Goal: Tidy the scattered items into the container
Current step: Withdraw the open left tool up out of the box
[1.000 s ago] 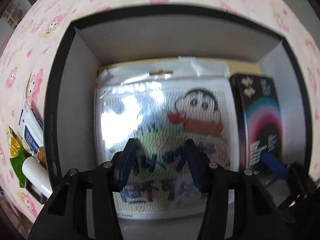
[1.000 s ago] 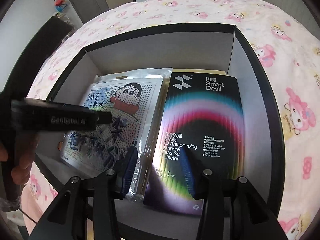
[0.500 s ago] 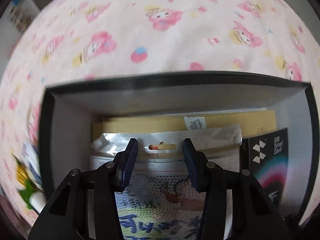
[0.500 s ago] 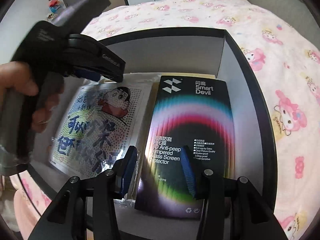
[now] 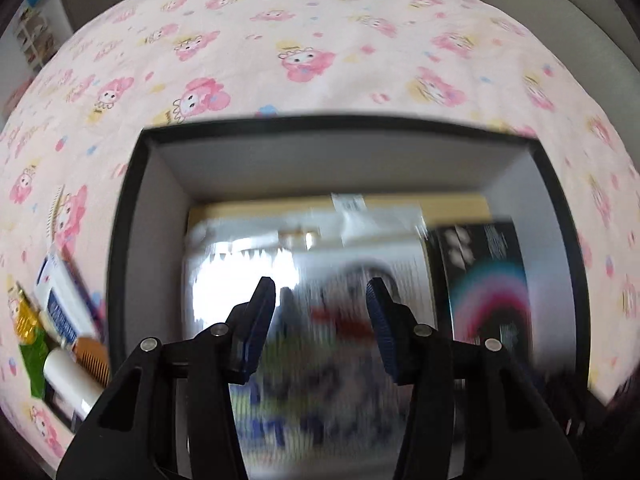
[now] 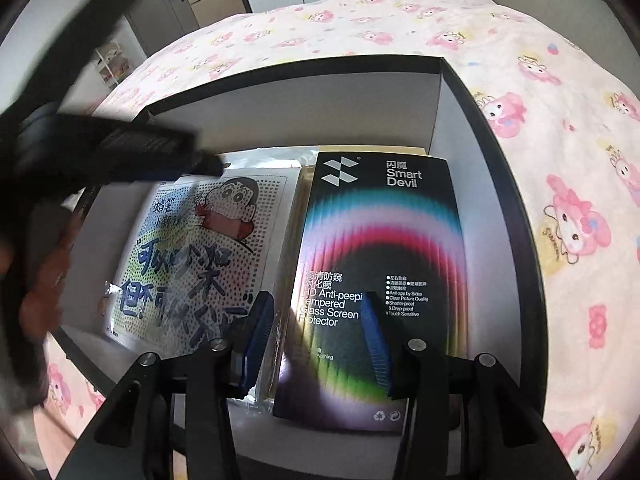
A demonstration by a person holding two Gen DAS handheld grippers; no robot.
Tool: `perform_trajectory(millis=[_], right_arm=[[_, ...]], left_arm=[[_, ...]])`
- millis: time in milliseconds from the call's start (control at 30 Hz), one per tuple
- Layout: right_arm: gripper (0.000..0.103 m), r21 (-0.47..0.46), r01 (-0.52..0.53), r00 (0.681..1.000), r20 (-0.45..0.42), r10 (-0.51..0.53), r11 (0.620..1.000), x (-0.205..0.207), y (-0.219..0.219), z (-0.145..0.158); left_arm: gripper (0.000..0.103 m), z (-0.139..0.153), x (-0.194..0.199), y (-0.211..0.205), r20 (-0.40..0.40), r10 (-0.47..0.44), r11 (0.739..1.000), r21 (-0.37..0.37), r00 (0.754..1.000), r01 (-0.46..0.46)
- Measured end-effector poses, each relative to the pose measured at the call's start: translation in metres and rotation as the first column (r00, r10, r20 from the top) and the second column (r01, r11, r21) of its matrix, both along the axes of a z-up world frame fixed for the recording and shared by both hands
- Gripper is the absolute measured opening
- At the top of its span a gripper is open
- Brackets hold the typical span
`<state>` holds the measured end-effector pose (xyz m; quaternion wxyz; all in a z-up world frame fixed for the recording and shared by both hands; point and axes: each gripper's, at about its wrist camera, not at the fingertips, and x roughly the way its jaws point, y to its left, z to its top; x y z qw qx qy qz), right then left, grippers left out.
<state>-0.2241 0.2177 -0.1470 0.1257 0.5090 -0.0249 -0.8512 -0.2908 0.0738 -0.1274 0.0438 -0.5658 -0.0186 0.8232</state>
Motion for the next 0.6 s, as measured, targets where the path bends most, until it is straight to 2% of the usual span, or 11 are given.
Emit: perform_trajectory(millis=[200, 300, 400, 467, 600], right_arm=[[0.041, 0.026, 0.024, 0.999, -0.039, -0.023, 0.999, 0.013, 0.000, 0.007], [0.041, 0.028, 0.033, 0.997, -0.069, -0.031, 0.999, 0.023, 0.000, 0.019], [0.041, 0.004, 0.034, 0.994, -0.107, -0.033, 0.999, 0.038, 0.004, 0.038], [0.041, -0.009, 0.023, 0.989, -0.143, -0.024, 1.000, 0.052, 0.004, 0.053], [0.041, -0.038, 0.028, 0.981, -0.190, -0.035, 0.999, 0.080, -0.007, 0.072]], left_arm=[[0.049, -0.008, 0.025, -0.016, 0.078, 0.014, 0.998, 0.052, 0.997, -0.018], [0.049, 0.010, 0.057, -0.014, 0.020, -0.001, 0.997, 0.076, 1.000, -0.001], [0.056, 0.032, 0.090, -0.013, -0.053, -0.007, 0.996, 0.092, 0.999, 0.012], [0.055, 0.045, 0.108, -0.018, -0.079, -0.006, 0.991, 0.136, 0.997, 0.016], [0.055, 0.065, 0.137, -0.026, -0.127, -0.017, 0.991, 0.132, 0.992, 0.034]])
